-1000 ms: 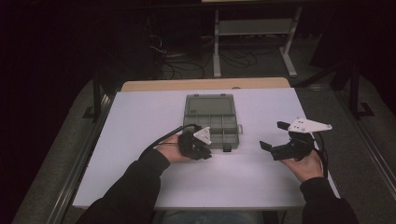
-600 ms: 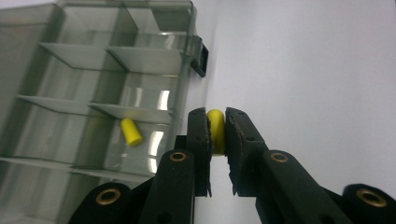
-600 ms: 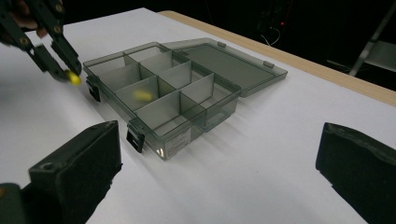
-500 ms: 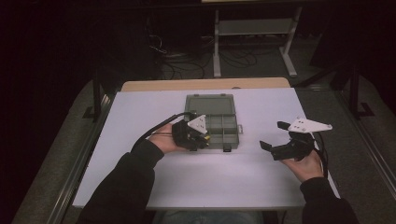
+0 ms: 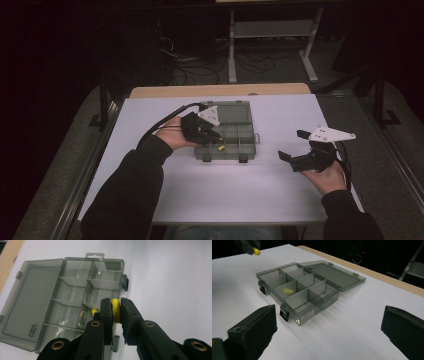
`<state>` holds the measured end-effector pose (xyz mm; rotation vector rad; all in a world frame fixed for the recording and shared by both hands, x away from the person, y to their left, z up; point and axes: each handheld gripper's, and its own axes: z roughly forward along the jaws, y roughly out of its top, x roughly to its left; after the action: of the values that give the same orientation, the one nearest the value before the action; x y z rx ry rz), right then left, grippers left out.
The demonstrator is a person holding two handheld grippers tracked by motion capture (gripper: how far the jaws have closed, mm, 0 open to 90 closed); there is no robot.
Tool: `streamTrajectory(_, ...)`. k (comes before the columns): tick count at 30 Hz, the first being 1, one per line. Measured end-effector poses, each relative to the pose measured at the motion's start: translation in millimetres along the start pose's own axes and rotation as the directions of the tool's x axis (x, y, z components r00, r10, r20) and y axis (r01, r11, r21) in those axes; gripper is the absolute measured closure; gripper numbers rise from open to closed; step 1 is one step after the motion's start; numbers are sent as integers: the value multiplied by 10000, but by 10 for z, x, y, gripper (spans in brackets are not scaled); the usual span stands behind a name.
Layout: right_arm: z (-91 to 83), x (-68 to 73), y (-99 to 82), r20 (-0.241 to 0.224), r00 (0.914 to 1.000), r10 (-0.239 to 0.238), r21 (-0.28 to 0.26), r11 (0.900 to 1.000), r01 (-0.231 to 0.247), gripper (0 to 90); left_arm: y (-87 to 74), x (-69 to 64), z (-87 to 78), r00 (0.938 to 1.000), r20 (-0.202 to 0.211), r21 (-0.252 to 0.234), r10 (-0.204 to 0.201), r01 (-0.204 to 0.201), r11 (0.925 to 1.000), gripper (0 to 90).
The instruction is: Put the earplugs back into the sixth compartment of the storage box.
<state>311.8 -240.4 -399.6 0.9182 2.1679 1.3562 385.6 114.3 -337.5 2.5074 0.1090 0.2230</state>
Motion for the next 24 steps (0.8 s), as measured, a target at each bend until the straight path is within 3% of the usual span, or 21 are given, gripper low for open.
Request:
streamTrajectory(6, 2, 1, 0, -11, 10000, -13, 8, 10000, 14, 0, 41, 152, -12, 9994, -152, 71, -310, 311, 9995, 801)
streamTrajectory(11, -3, -3, 0, -8, 10000, -6, -21, 10000, 6, 0, -14, 242, 74, 9980, -430, 216, -461, 471, 9987, 801)
streamTrajectory(15, -6, -2, 1, -21, 10000, 12, -22, 10000, -12, 0, -59, 294, 164, 9978, -409, 528, -531, 552, 9971, 801)
streamTrajectory(24, 2, -2, -2, -32, 10000, -9, 13, 10000, 9, 0, -173, 323, 366, 9959, -272, 532, -859, 872, 9948, 801)
